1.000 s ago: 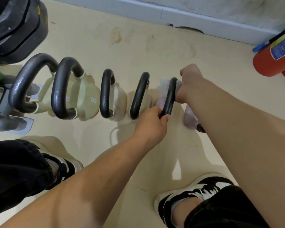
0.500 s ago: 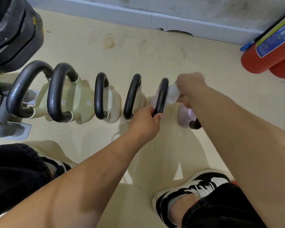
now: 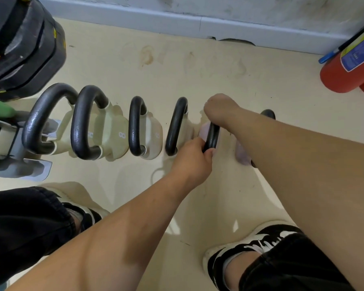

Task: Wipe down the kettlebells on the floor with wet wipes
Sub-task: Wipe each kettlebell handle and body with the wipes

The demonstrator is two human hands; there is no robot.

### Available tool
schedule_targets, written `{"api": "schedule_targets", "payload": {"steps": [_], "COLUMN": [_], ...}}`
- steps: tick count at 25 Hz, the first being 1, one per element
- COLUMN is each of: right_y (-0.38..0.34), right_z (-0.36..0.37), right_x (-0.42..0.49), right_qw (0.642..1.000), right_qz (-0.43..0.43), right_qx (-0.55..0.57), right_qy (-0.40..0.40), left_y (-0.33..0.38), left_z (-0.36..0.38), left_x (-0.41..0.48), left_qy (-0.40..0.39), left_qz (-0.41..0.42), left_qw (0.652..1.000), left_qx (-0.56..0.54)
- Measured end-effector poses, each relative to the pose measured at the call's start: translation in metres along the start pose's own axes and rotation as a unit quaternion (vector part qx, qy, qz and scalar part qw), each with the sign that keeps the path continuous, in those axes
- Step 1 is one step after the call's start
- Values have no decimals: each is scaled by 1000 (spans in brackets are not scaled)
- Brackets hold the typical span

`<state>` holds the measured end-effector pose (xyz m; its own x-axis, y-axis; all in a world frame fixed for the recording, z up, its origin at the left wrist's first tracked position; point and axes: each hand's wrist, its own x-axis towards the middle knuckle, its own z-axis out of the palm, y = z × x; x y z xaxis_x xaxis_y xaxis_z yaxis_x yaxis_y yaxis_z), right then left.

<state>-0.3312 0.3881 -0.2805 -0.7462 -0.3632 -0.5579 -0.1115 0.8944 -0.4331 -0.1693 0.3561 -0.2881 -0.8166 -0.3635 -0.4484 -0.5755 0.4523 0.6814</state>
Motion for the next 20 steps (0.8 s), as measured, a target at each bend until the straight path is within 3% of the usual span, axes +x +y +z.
{"api": "schedule_targets", "payload": {"steps": [3,6,9,12,14,17,20], "right_y": [0,28,51,53,52,45,24], "right_z": [14,28,36,48,43,34,21], "right_x": [-20,-35,-65,-95,-89,-50,-20], "right_qw": [996,982,971,954,937,954,992], "right_qz": [-30,-157,-237,-284,-308,-253,-110], "right_qx": [-76,-63,-11,-97,-160,-145,55], "right_qy": [32,86,40,20,44,69,38], "left_y": [1,2,6,2,-7,-16,-24], "left_z": [-1,-3,-5,-7,-6,-8,-7], "left_x": [0,-1,-4,-10,-14,-20,-19], "left_qy": [-8,-10,-3,1,-19,-22,-24], "left_qz": [1,6,16,6,-11,-56,-59], "left_qw": [1000,1000,1000,999,1000,996,995], "left_qx": [5,-1,26,46,-6,-64,-75]}}
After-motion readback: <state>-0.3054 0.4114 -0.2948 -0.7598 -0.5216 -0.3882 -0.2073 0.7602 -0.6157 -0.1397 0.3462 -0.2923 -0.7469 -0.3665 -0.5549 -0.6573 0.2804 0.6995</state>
